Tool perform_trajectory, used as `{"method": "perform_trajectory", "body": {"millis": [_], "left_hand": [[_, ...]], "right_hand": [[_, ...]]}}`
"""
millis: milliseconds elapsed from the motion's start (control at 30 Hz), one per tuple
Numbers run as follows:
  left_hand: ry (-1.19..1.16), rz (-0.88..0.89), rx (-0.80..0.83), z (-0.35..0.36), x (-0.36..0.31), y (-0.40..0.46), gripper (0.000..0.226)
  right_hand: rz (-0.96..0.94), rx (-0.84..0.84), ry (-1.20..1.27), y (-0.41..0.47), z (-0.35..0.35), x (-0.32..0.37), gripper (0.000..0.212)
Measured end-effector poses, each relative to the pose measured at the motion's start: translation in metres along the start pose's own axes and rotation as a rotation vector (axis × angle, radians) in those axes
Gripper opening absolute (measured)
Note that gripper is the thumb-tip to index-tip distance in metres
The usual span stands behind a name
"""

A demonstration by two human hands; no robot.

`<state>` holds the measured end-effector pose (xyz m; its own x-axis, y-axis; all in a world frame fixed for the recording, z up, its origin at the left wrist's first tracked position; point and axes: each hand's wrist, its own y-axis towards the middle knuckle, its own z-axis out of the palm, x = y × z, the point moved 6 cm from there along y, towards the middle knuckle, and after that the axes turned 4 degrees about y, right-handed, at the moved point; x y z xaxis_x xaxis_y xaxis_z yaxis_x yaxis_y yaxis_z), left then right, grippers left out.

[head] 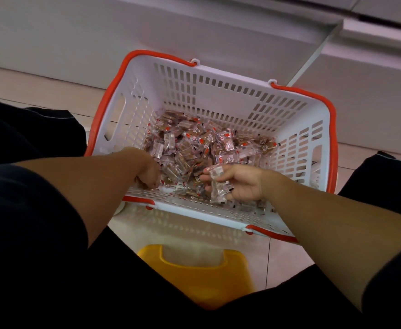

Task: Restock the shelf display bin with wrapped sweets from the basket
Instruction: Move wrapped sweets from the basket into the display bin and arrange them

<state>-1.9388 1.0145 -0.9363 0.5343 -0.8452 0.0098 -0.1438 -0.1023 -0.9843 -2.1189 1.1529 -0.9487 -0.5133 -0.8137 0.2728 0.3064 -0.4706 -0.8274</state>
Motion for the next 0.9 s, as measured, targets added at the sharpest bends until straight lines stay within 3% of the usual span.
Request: {"method": "perform_trajectory", "body": {"millis": [100,233,367,467,567,700,800,900], "left_hand": [[-0.026,-0.039,-0.034,0.000,-0.002,-0.007,0.038],[-0.345,-0.027,0.076,0.008,-0.016,-0.019,0.054],[-0.227,-0.003,0.000,0.011,-0.024,-0.017,0.038],[-0.334,0.016,-0.064,0.012,-0.027,-0.014,0.045],[-0.216,0.015,-0.087,0.014,-0.023,-0.017,0.043],[-0.406,0.083,-0.066,0.013,-0.034,-0.018,0.029],[-0.406,0.062,-0.160,0.011,-0.035,-0.016,0.023],[-0.429,0.061,-0.236,0.009,-0.032,-0.018,0.029]], "right_hand": [[0.015,-0.027,-0.076,0.001,0.004,-0.010,0.030],[0.045,-0.214,-0.419,-0.006,-0.008,-0.021,0.041],[0.039,-0.286,-0.570,-0.017,-0.007,-0.013,0.052],[-0.014,-0.341,-0.571,-0.023,-0.003,-0.008,0.053],[-0.070,-0.350,-0.625,-0.028,0.002,-0.006,0.048],[-0.179,-0.363,-0.798,-0.037,0.012,0.007,0.055],[-0.193,-0.357,-0.852,-0.041,0.015,0.009,0.068],[-0.182,-0.368,-0.861,-0.042,0.014,0.007,0.051]]}}
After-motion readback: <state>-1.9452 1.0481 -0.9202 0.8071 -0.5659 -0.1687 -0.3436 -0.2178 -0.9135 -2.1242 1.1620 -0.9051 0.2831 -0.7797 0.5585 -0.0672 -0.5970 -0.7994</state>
